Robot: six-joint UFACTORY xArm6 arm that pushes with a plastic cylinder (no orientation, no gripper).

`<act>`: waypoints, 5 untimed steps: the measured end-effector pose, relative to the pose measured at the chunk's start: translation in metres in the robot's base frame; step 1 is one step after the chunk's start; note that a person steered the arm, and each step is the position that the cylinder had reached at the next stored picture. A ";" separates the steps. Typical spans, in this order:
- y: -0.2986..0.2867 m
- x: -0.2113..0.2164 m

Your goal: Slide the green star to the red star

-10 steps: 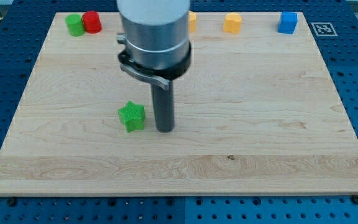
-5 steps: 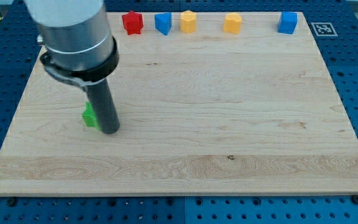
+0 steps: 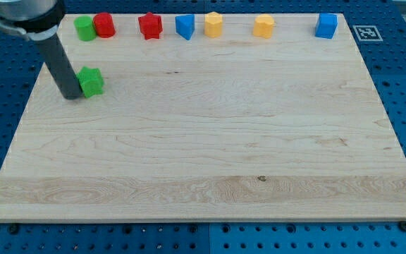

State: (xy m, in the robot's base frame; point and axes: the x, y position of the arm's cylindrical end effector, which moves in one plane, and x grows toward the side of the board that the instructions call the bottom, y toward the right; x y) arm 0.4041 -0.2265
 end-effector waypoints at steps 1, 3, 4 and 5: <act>0.030 -0.003; 0.077 -0.018; 0.077 -0.045; 0.068 -0.053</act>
State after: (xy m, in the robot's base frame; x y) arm 0.3511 -0.1586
